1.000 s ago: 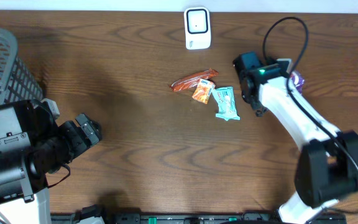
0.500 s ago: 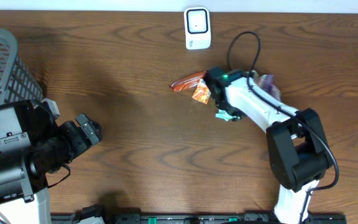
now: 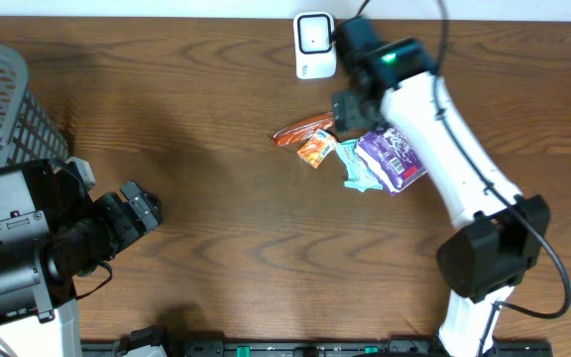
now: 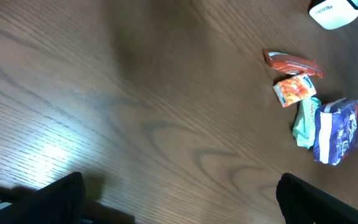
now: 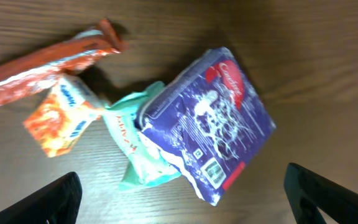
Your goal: Scan the item barcode
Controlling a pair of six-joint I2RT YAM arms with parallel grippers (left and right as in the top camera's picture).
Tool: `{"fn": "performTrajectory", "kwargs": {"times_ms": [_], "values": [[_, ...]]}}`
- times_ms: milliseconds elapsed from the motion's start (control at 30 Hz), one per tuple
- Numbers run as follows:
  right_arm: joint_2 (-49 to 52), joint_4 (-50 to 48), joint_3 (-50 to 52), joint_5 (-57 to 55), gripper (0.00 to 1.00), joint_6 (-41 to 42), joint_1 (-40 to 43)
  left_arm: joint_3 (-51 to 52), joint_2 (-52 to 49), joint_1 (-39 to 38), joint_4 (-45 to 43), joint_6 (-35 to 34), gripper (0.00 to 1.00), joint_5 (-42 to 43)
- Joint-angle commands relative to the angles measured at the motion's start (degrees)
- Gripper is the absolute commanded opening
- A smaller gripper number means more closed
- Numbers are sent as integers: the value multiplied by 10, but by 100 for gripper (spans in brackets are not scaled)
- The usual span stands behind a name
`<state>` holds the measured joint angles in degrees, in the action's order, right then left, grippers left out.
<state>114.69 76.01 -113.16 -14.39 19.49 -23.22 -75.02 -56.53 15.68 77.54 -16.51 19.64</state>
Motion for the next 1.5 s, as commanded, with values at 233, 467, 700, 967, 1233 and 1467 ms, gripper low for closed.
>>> {"fn": "performTrajectory", "kwargs": {"times_ms": [233,467,700,967,1233,1467], "values": [[-3,-2,26,219,99,-155,143,-2,0,0,0,-1,98,7],[-2,-65,77,346,99,-172,218,-2,0,0,0,-1,98,7],[-2,-115,169,416,99,-172,298,-2,0,0,0,-1,98,7],[-2,-229,275,555,93,-208,390,-2,0,0,0,-1,98,7],[-2,-368,325,574,91,-241,370,-2,0,0,0,-1,98,7],[14,-432,339,516,93,-248,326,-2,0,0,0,-1,98,7]]}}
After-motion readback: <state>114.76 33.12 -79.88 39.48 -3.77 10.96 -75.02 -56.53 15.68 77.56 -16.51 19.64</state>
